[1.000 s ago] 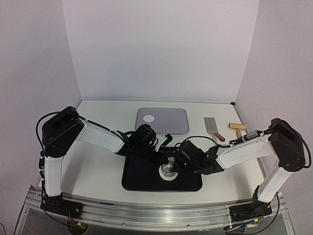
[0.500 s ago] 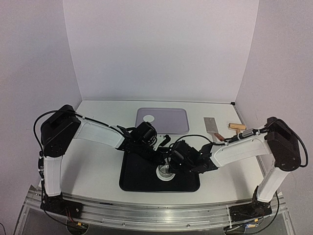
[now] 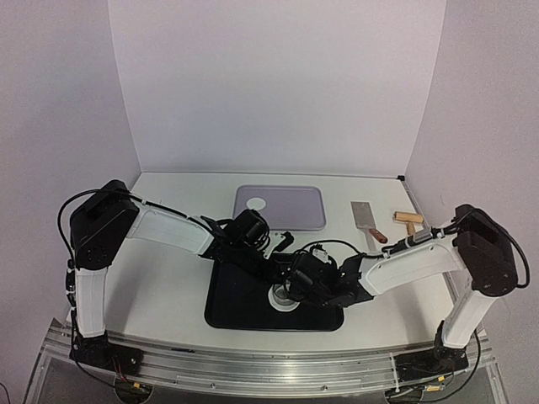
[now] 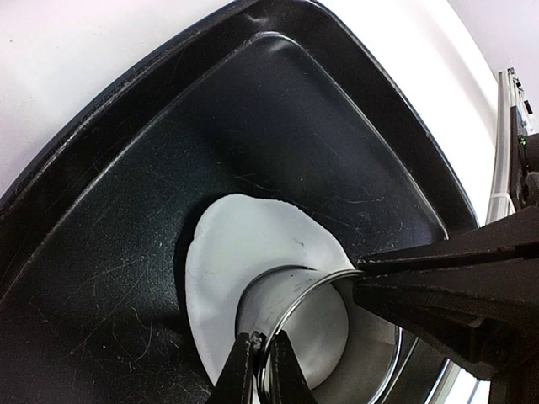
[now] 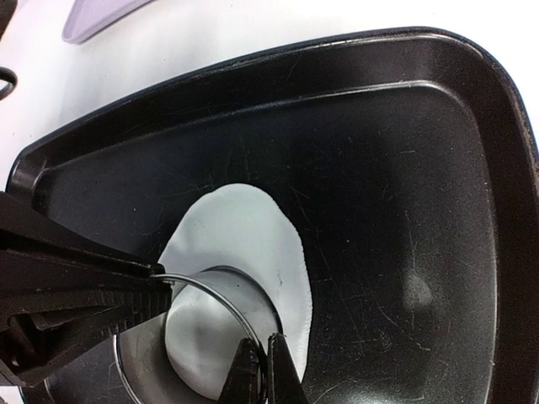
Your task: Roll out the dumpling wrappers from the dough
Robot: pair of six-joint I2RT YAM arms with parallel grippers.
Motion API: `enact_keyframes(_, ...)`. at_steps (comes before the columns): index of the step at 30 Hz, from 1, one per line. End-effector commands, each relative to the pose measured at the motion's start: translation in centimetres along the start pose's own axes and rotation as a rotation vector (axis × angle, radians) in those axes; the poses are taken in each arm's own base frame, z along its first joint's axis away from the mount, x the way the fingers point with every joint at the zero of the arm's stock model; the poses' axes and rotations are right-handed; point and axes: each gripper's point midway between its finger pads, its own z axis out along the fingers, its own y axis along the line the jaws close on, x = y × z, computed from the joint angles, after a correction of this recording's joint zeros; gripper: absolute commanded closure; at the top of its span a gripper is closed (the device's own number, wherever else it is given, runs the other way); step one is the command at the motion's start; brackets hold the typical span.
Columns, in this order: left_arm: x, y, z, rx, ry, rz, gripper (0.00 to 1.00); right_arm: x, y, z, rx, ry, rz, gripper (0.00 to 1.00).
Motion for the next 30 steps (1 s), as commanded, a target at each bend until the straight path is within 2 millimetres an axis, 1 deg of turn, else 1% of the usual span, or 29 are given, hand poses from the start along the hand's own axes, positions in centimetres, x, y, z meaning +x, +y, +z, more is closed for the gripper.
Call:
enact_keyframes(1, 14.6, 3.2, 0.0, -0.103, 0.448, -0.141, 1.00, 0.0, -9.1, 0.5, 0.260, 0.097, -0.083, 1.00)
enact_keyframes(3, 17.6, 2.1, -0.4, -0.065, 0.524, -0.167, 1.00, -2.9, -9.4, 0.0, 0.247, 0.058, -0.076, 1.00)
enact_keyframes(4, 18.6, 1.7, -0.4, -0.045, 0.546, -0.174, 1.00, -3.8, -9.2, -0.2, 0.239, 0.046, -0.089, 1.00)
enact_keyframes(6, 20.1, 1.2, -0.3, -0.019, 0.572, -0.166, 1.00, -4.4, -9.2, 0.0, 0.239, 0.044, -0.105, 1.00)
enact_keyframes(7, 20.4, 1.0, -0.1, -0.003, 0.575, -0.155, 1.00, -3.9, -9.2, 0.3, 0.238, 0.062, -0.109, 1.00)
enact_keyframes(9, 20.2, 1.5, 0.4, -0.016, 0.561, -0.132, 1.00, -1.9, -9.7, 1.1, 0.248, 0.110, -0.098, 1.00)
enact_keyframes(12, 18.7, 2.5, 1.1, -0.069, 0.509, -0.082, 1.00, 1.3, -10.4, 1.6, 0.280, 0.132, -0.096, 1.00)
enact_keyframes(14, 17.7, 2.7, 1.3, -0.086, 0.489, -0.064, 1.00, 2.7, -10.3, 1.9, 0.281, 0.151, -0.099, 1.00)
enact_keyframes(17, 17.2, 2.6, 1.4, -0.081, 0.481, -0.061, 1.00, 3.4, -10.7, 2.1, 0.298, 0.154, -0.101, 1.00)
enact_keyframes(21, 17.2, 2.4, 1.5, -0.070, 0.477, -0.064, 1.00, 3.0, -11.8, 1.4, 0.311, 0.126, -0.095, 1.00)
enact_keyframes(23, 17.4, 2.3, 1.6, -0.066, 0.475, -0.068, 1.00, 3.4, -12.9, 1.1, 0.327, 0.133, -0.082, 1.00)
enact_keyframes(26, 17.9, 2.3, 1.7, -0.062, 0.479, -0.066, 1.00, 4.9, -14.6, 1.1, 0.365, 0.171, -0.061, 1.00)
enact_keyframes(28, 18.3, 2.3, 1.8, -0.058, 0.484, -0.071, 1.00, 6.1, -15.2, 1.5, 0.380, 0.209, -0.055, 1.00)
enact_keyframes(30, 18.5, 2.0, 1.9, -0.040, 0.493, -0.079, 1.00, 7.4, -15.0, 2.0, 0.361, 0.265, -0.045, 1.00)
